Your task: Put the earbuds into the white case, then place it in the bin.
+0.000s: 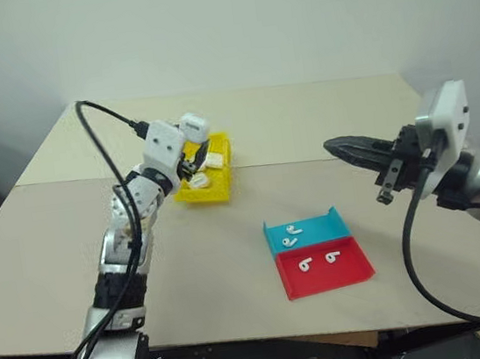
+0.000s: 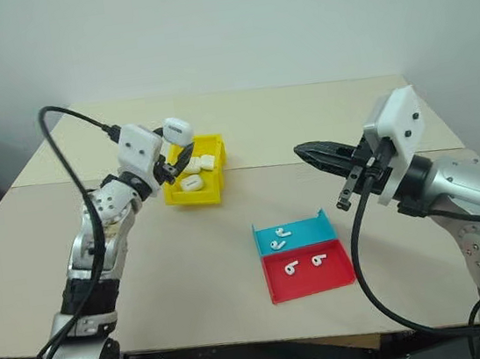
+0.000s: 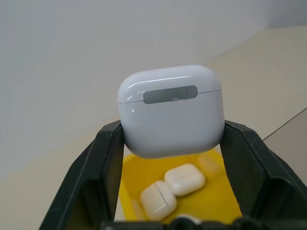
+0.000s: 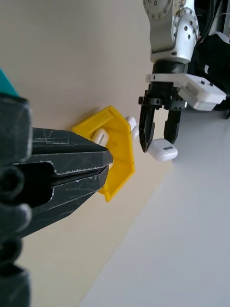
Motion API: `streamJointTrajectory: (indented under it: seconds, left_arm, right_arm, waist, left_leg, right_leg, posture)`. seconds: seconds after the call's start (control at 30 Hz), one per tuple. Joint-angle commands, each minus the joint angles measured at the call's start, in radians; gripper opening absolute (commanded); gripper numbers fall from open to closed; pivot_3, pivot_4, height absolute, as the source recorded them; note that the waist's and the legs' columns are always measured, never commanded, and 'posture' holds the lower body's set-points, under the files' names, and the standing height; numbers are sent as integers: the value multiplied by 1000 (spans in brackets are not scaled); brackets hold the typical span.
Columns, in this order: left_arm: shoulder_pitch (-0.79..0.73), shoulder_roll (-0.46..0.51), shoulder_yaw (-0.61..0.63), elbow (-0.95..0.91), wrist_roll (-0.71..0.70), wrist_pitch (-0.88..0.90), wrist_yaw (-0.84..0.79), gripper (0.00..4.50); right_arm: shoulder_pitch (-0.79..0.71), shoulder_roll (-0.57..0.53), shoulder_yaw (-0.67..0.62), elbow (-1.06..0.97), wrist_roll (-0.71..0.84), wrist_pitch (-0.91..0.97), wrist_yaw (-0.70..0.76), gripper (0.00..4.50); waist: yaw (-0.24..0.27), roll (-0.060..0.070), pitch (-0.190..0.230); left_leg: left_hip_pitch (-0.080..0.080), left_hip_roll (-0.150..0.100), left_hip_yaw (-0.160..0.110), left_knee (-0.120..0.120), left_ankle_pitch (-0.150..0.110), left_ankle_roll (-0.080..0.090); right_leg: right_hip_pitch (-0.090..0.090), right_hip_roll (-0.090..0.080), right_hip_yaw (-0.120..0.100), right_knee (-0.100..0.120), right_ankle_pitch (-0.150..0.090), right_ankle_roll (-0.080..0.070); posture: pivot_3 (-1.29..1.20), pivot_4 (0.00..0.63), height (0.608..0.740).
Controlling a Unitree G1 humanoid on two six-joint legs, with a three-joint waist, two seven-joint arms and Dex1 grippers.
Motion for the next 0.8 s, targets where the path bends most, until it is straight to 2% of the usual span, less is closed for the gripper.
streamJointTrajectory:
  seconds: [0.03, 0.3, 0.47, 0.63, 0.7, 0.8]
  left_arm:
    - [-58, -12, -22, 29, 26, 80, 30, 2744]
    - [-78, -10, -54, 134, 45, 106, 12, 2744]
    - [-68, -3, -50, 173, 58, 6, 26, 4437]
    - [-69, -13, -40, 179, 65, -57, 73, 4475]
    - [-67, -20, 16, 154, -31, -64, 9, 4475]
    - [-20, 16, 102, 61, -250, -8, -228, 4475]
  right_arm:
    - [5, -7, -1, -36, -10, -20, -15, 36]
    - [32, -23, 14, -59, -26, -15, -21, 36]
    - [41, -33, 23, -62, -33, -9, -25, 0]
    - [38, -41, 44, -52, -54, -18, -14, 0]
    - [39, -48, 48, -45, -65, -27, -2, 0]
    - [65, -77, 32, -34, -78, -50, 49, 0]
  waist:
    - [0, 0, 0]
    - [-5, 0, 0]
    - [-3, 0, 0]
    - [-3, 0, 0]
    - [-3, 0, 0]
    - [-5, 0, 0]
  left_leg:
    - [0, 0, 0, 0, 0, 0]
    - [-1, 0, 0, 0, 0, 0]
    - [-1, 0, 0, 0, 0, 0]
    - [-1, 0, 0, 0, 0, 0]
    - [-1, 0, 0, 0, 0, 0]
    - [-1, 0, 0, 0, 0, 0]
  right_leg:
    - [-1, 0, 0, 0, 0, 0]
    - [-2, 0, 0, 1, 0, 0]
    - [-2, 0, 0, 0, 0, 0]
    - [-2, 0, 0, 1, 0, 0]
    - [-2, 0, 0, 1, 0, 0]
    - [-2, 0, 0, 1, 0, 0]
  posture:
    - [0, 150, 740]
    - [0, 150, 740]
    - [0, 150, 740]
    - [0, 150, 740]
    - [0, 150, 740]
    - [0, 150, 740]
